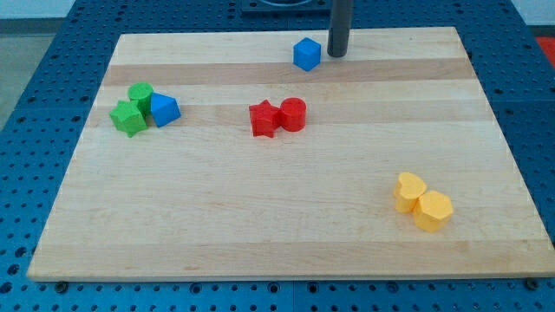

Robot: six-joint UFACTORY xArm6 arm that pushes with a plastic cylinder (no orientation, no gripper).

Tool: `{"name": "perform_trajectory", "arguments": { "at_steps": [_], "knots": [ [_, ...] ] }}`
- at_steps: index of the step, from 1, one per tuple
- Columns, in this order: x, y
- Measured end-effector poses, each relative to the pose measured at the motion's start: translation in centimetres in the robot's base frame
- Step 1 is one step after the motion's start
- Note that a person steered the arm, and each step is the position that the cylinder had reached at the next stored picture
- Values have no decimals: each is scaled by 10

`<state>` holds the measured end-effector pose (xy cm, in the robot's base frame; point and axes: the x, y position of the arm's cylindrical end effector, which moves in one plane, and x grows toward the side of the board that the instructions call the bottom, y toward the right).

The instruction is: Push the blue cube to the top of the blue triangle

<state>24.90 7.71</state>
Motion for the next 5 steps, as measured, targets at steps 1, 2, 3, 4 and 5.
{"name": "perform_trajectory", "arguments": {
  "at_steps": [1,2,3,4,5],
  "knots": [
    [2,-16],
    [6,-33],
    [7,-53],
    [14,-73],
    [32,-88]
  ]
}}
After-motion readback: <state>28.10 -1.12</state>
